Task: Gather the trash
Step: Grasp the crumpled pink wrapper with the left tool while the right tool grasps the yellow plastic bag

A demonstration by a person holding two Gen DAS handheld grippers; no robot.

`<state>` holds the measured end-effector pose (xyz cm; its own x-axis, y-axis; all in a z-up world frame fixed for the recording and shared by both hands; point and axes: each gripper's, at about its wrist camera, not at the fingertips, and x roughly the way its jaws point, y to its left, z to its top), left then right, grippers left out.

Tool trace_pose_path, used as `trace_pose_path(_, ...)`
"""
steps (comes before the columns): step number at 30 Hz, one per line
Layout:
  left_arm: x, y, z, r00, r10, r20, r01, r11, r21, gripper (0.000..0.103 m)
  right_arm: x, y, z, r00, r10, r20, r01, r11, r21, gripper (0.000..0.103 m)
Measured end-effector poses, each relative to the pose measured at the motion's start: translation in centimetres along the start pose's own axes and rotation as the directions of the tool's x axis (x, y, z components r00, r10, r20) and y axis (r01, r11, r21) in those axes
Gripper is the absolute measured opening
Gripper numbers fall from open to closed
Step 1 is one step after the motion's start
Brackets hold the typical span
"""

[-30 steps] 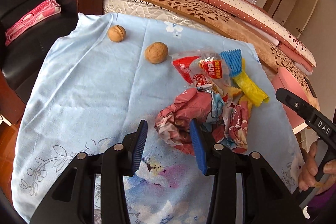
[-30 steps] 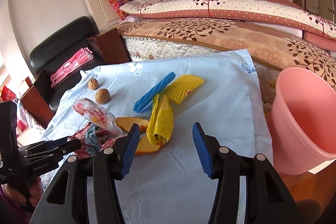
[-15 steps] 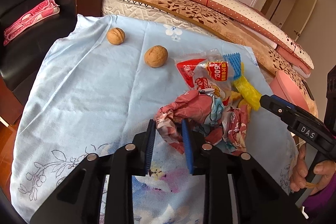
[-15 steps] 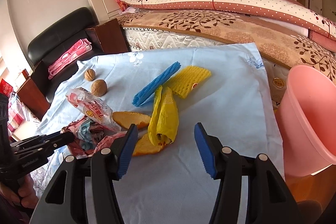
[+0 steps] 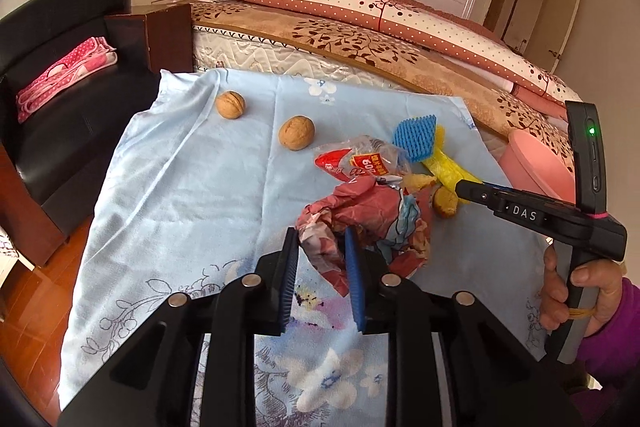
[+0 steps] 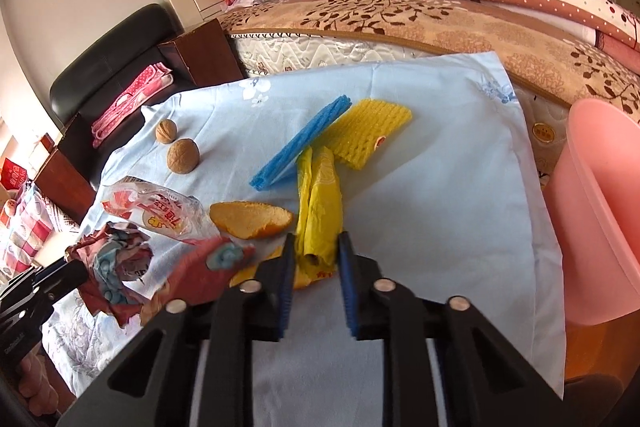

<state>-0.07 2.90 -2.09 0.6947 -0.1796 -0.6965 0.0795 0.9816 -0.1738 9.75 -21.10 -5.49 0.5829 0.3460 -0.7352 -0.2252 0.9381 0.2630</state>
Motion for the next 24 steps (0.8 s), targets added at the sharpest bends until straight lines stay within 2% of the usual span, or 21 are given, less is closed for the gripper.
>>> trace_pose_path(3,-0.7,0.3,-0.1,1.0,0.012,0.011,-0.012,1.0,-0.006,0.023,-0.8,-0.1,-0.4,1.0,0.008,0.006,-0.008,1.0,-0.003,0.014)
trace_pose_path(13,-3.0,-0.1,0.4,0.996,0.042,0.081,-0.039,0.999,-0.029,0.023,-5.6,0.2,-1.6,0.996,0.011,0.088,-0.008,0.999,-0.038,0.014)
trace_pose_path(24,-3.5,-3.7,2.2,0.988,0.023,0.154,-0.023,1.0,0.003,0.023,-9.0,-0.5,-2.8,0.987,0.008,0.161,-0.003,1.0,-0.029,0.014)
